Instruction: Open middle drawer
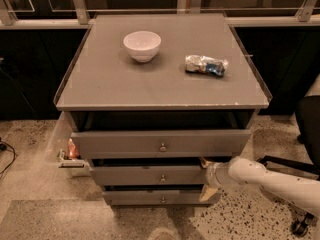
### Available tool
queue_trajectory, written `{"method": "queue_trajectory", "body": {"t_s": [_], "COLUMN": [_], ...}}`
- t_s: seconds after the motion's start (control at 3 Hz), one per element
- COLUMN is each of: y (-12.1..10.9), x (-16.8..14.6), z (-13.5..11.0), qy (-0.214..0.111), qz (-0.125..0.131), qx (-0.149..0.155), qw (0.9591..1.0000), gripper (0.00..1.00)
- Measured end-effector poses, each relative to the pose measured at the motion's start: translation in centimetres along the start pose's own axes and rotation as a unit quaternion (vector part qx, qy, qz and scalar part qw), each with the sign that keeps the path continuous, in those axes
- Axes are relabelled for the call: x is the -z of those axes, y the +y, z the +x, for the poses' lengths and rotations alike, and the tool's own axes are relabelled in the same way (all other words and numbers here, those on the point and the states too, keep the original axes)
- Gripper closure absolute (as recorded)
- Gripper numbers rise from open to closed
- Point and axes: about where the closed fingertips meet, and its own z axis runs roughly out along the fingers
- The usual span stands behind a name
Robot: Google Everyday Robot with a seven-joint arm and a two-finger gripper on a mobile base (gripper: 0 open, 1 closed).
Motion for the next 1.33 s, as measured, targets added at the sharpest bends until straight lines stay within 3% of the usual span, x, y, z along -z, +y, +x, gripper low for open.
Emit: {"method": "queue_trajectory", "body": {"t_s": [0.33, 0.67, 1.33], "y": [0.0, 0.0, 0.06], "x": [-0.01, -0.01, 0.6], "z": [0.01, 0.01, -0.34], "qy": [0.0, 0.0, -0.002], "qz": [0.0, 0.0, -0.005], "qx": [0.0, 0.0, -0.003], "qw": [1.0, 1.0, 1.0], "gripper": [0.0, 0.19, 0.65]}}
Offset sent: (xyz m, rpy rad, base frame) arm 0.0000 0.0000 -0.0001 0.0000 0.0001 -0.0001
